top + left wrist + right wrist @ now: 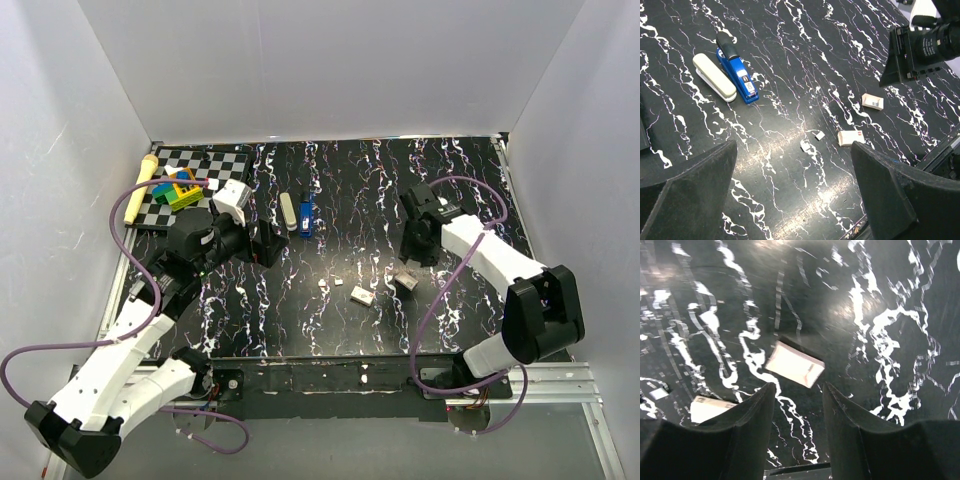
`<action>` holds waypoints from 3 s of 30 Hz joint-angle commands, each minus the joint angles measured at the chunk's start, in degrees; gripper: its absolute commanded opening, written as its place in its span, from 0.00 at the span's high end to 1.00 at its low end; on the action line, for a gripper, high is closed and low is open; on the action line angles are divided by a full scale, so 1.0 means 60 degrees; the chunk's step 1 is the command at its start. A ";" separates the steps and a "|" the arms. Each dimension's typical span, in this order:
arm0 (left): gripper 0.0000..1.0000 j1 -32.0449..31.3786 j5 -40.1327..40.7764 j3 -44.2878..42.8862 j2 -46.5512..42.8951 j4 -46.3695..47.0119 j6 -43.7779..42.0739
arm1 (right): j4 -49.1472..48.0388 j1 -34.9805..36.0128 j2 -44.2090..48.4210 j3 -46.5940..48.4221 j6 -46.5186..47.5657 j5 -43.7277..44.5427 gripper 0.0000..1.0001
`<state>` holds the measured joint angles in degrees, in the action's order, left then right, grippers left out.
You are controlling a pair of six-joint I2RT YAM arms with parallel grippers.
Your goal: Unload the staples from the stapler
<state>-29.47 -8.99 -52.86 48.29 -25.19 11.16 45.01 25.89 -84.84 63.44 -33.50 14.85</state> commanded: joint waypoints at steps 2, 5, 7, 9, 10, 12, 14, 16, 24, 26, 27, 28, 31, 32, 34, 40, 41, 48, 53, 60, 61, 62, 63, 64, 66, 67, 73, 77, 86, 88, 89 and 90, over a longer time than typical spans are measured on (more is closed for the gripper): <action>0.02 0.0005 -0.0054 0.0153 -0.0212 0.0155 -0.0014 | -0.0075 -0.0637 0.0793 -0.1050 -0.1448 -0.0043 0.50; 0.02 0.0005 -0.0068 0.0153 -0.0183 0.0155 0.0001 | -0.0207 -0.0741 0.1189 -0.1592 -0.1653 -0.0175 0.51; 0.02 -0.0010 -0.0069 0.0153 -0.0168 0.0155 0.0015 | -0.0178 -0.0741 0.1278 -0.1769 -0.1683 -0.0205 0.52; 0.02 -0.0010 -0.0039 0.0153 -0.0168 0.0155 0.0015 | -0.0120 -0.0770 0.1293 -0.1915 -0.1712 -0.0117 0.53; 0.02 -0.0010 -0.0025 0.0167 -0.0168 0.0155 0.0001 | -0.0120 -0.0799 0.1293 -0.2018 -0.1756 -0.0088 0.53; 0.02 -0.0009 0.0005 0.0182 -0.0168 0.0141 0.0001 | -0.0280 -0.0945 0.1322 -0.2194 -0.1887 -0.0160 0.54; 0.02 -0.0009 0.0005 0.0182 -0.0153 0.0141 0.0001 | -0.0514 -0.1135 0.1337 -0.2296 -0.2034 -0.0379 0.55; 0.02 -0.0009 0.0020 0.0197 -0.0110 0.0141 0.0001 | -0.0646 -0.1282 0.1322 -0.2297 -0.2151 -0.0512 0.54; 0.02 0.0005 -0.0010 0.0197 -0.0007 0.0141 0.0001 | -0.0925 -0.1678 0.0738 -0.2063 -0.2810 -0.0586 0.51; 0.02 0.0005 0.0005 0.0182 0.0008 0.0141 0.0001 | -0.0896 -0.1766 0.0445 -0.1946 -0.3015 -0.0629 0.50; 0.02 0.0005 0.0005 0.0182 0.0022 0.0141 0.0001 | -0.0867 -0.1795 0.0342 -0.1902 -0.3118 -0.0673 0.49; 0.02 0.0005 -0.0010 0.0197 0.0022 0.0141 -0.0014 | -0.0881 -0.1824 0.0254 -0.1872 -0.3191 -0.0674 0.48; 0.02 -0.0009 -0.0010 0.0182 0.0037 0.0141 -0.0014 | -0.0969 -0.1868 0.0150 -0.1901 -0.3513 -0.0644 0.45; 0.02 -0.0010 0.0005 0.0182 0.0023 0.0155 -0.0014 | -0.1042 -0.1869 0.0150 -0.1945 -0.3601 -0.0630 0.45; 0.02 0.0005 0.0005 0.0197 0.0022 0.0141 -0.0014 | -0.1144 -0.1883 0.0136 -0.1931 -0.3690 -0.0600 0.44; 0.02 -0.0010 0.0005 0.0197 0.0022 0.0155 -0.0029 | -0.1306 -0.1927 -0.0171 -0.1887 -0.3909 -0.0644 0.43; 0.02 -0.0010 0.0005 0.0197 0.0022 0.0141 -0.0029 | -0.1321 -0.1927 -0.0244 -0.1858 -0.3939 -0.0644 0.43; 0.02 -0.0010 0.0005 0.0226 -0.0021 0.0155 -0.0043 | -0.1570 -0.1927 -0.0596 -0.1770 -0.4056 -0.0864 0.43; 0.02 -0.0009 0.0005 0.0197 -0.0036 0.0141 -0.0058 | -0.1599 -0.1884 -0.0757 -0.1770 -0.3852 -0.1112 0.43; 0.02 -0.0009 -0.0010 0.0197 -0.0036 0.0141 -0.0073 | -0.1394 -0.1562 -0.0992 -0.1535 -0.3295 -0.1508 0.43; 0.02 -0.0010 -0.0010 0.0197 -0.0022 0.0126 -0.0073 | -0.1365 -0.1503 -0.1007 -0.1506 -0.3251 -0.1523 0.43; 0.02 -0.0010 -0.0010 0.0197 -0.0036 0.0126 -0.0073 | -0.1365 -0.1444 -0.1007 -0.1506 -0.3221 -0.1596 0.44; 0.02 -0.0010 -0.0024 0.0197 -0.0036 0.0126 -0.0073 | -0.1379 -0.1386 -0.1007 -0.1535 -0.3192 -0.1654 0.44; 0.02 -0.0010 -0.0024 0.0182 -0.0036 0.0126 -0.0087 | -0.1365 -0.1327 -0.1021 -0.1506 -0.3192 -0.1684 0.43; 0.02 0.0005 -0.0039 0.0211 -0.0036 0.0126 -0.0087 | -0.1408 -0.1181 -0.1036 -0.1521 -0.3177 -0.1728 0.44; 0.02 0.0005 -0.0039 0.0183 -0.0036 0.0126 -0.0087 | -0.1438 -0.1093 -0.1065 -0.1492 -0.3177 -0.1757 0.44; 0.02 0.0005 -0.0010 0.0182 -0.0022 0.0111 -0.0102 | -0.1394 -0.0639 -0.1474 -0.0907 -0.2827 -0.1933 0.45; 0.02 0.0005 0.0019 0.0182 -0.0051 0.0097 -0.0116 | -0.1043 -0.0346 -0.1885 -0.0233 -0.2489 -0.1612 0.46; 0.02 0.0005 0.0034 0.0182 -0.0021 0.0082 -0.0116 | -0.0501 -0.0243 -0.1813 0.0632 -0.1977 -0.1349 0.46; 0.02 0.0005 0.0034 0.0182 0.0022 0.0082 -0.0116 | -0.0282 -0.0243 -0.1565 0.0793 -0.1699 -0.0925 0.46; 0.02 -0.0009 0.0020 0.0182 0.0008 0.0082 -0.0116 | -0.0266 -0.0243 -0.1448 0.0881 -0.1509 -0.0792 0.46; 0.02 -0.0010 0.0005 0.0182 0.0022 0.0082 -0.0116 | -0.0310 -0.0228 -0.1287 0.0925 -0.1290 -0.0820 0.46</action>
<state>-29.47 -9.02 -52.10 48.56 -25.21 11.09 40.32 24.16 -96.73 65.76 -45.71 6.24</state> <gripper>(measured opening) 0.981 0.541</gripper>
